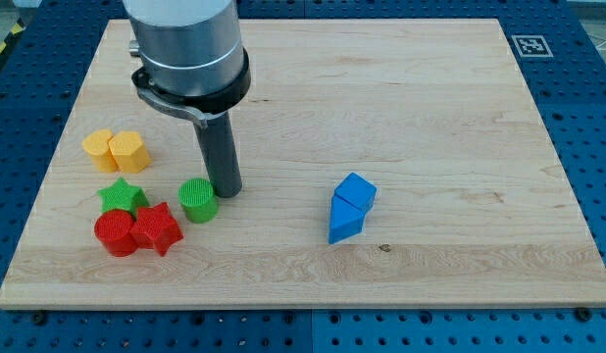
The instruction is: Push the green circle left a bit
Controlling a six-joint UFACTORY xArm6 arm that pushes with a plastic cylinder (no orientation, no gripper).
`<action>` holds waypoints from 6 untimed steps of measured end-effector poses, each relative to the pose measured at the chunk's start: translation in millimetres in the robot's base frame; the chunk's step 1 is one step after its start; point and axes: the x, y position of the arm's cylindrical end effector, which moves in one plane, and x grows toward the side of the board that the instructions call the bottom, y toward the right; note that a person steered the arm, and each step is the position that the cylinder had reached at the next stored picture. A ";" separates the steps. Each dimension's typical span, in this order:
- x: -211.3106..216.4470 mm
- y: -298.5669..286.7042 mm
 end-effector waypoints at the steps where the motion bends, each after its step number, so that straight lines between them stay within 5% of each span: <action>1: 2.2 28.4; 3: 34.2 8.8; 6: 22.7 -13.7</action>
